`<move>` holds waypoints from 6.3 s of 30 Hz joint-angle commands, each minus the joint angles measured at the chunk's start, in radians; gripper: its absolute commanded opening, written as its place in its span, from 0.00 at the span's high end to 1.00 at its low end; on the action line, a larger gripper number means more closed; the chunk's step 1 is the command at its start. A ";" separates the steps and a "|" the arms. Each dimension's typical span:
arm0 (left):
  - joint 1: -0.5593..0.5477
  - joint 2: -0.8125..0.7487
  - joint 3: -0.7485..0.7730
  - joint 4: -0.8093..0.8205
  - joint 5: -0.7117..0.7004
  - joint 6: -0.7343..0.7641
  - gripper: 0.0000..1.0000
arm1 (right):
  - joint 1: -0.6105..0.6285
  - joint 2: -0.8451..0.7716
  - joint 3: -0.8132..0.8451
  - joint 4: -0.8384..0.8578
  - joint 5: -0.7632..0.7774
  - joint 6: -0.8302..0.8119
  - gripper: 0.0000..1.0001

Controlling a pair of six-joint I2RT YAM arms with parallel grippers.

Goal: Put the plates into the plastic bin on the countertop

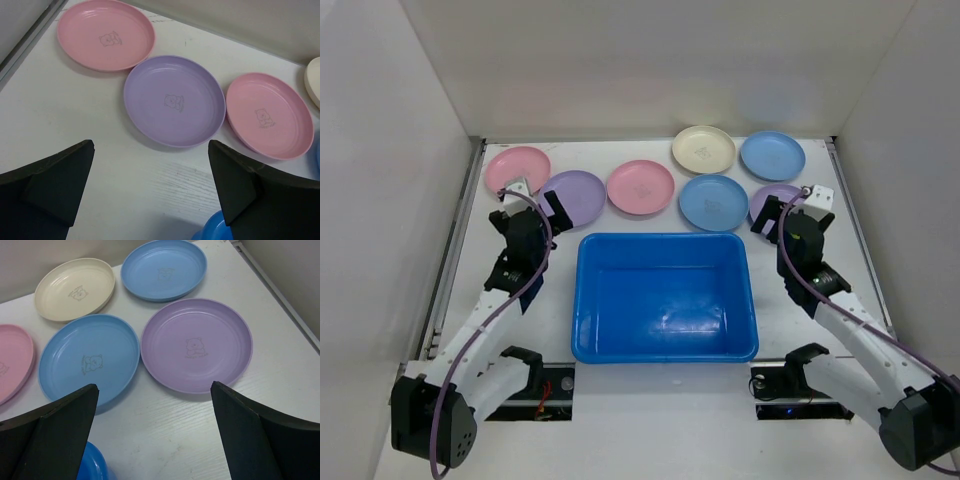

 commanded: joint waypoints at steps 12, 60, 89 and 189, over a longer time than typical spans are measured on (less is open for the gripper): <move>-0.046 -0.064 -0.066 0.127 -0.014 -0.011 0.00 | 0.105 -0.088 0.008 0.045 -0.023 -0.009 0.00; -0.072 -0.129 -0.064 -0.064 -0.115 -0.050 0.00 | -0.591 0.656 0.104 0.045 -0.615 0.641 0.33; -0.072 -0.125 -0.066 -0.063 -0.115 -0.051 0.00 | -0.636 0.087 -0.083 0.035 -0.603 0.698 1.00; 0.588 1.044 0.480 0.358 0.390 -0.830 0.42 | 0.444 -0.237 0.086 -0.323 -0.342 0.160 0.27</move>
